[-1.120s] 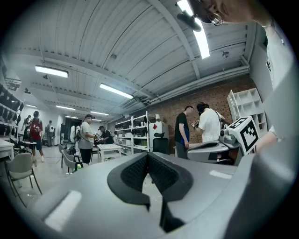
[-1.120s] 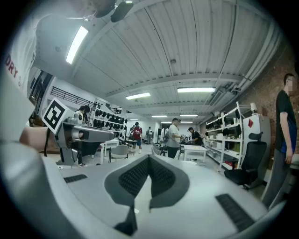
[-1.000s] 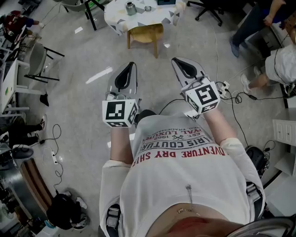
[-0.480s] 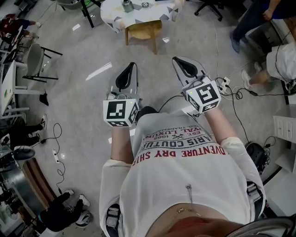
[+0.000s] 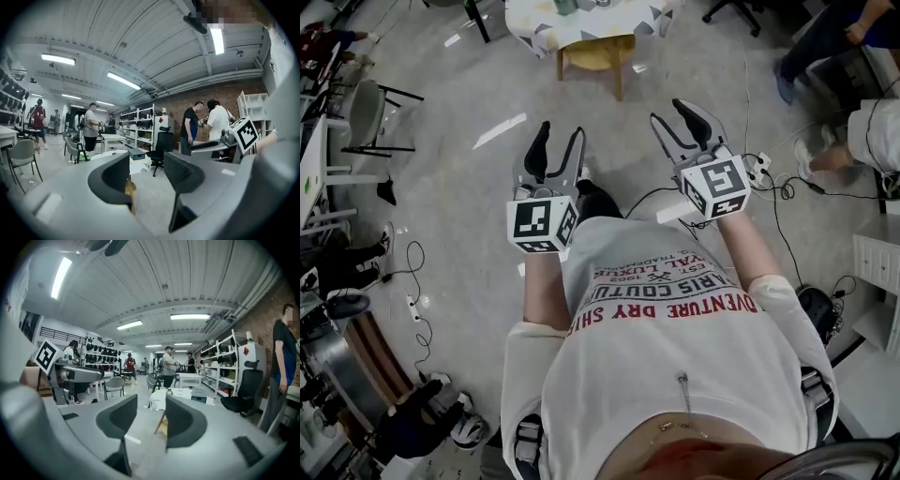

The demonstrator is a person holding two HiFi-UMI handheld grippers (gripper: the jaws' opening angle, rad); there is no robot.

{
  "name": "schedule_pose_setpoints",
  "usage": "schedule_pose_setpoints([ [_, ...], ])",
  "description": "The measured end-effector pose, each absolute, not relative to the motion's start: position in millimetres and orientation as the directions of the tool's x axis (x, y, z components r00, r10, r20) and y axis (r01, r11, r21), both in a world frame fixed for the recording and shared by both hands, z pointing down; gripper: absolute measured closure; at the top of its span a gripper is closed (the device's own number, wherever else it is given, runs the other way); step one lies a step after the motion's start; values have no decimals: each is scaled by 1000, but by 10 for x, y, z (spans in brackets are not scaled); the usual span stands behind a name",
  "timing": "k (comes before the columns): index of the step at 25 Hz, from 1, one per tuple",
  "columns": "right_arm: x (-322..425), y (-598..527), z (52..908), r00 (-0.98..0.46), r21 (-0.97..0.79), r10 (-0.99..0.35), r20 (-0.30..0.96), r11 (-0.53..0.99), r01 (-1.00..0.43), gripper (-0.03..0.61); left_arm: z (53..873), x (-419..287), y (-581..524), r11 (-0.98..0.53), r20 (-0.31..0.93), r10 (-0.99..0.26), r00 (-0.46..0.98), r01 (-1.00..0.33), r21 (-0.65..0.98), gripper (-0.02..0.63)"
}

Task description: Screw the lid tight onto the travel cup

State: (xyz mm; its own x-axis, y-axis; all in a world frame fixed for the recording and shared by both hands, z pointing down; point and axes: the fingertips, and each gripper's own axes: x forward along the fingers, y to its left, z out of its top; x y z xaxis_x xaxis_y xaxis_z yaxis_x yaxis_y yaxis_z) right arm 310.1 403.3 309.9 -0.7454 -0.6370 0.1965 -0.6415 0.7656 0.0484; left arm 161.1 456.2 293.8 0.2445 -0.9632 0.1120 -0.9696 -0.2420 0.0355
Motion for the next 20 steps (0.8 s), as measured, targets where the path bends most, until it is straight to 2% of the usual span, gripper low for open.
schedule_pose_setpoints([
  [11, 2129, 2930, 3252, -724, 27, -646, 241, 750, -661, 422, 3173, 597, 3364, -277, 147, -949, 280, -960, 47, 391],
  [20, 1174, 1601, 3170, -653, 15, -701, 288, 685, -729, 422, 3121, -358, 1921, -395, 171, -900, 402, -916, 75, 391],
])
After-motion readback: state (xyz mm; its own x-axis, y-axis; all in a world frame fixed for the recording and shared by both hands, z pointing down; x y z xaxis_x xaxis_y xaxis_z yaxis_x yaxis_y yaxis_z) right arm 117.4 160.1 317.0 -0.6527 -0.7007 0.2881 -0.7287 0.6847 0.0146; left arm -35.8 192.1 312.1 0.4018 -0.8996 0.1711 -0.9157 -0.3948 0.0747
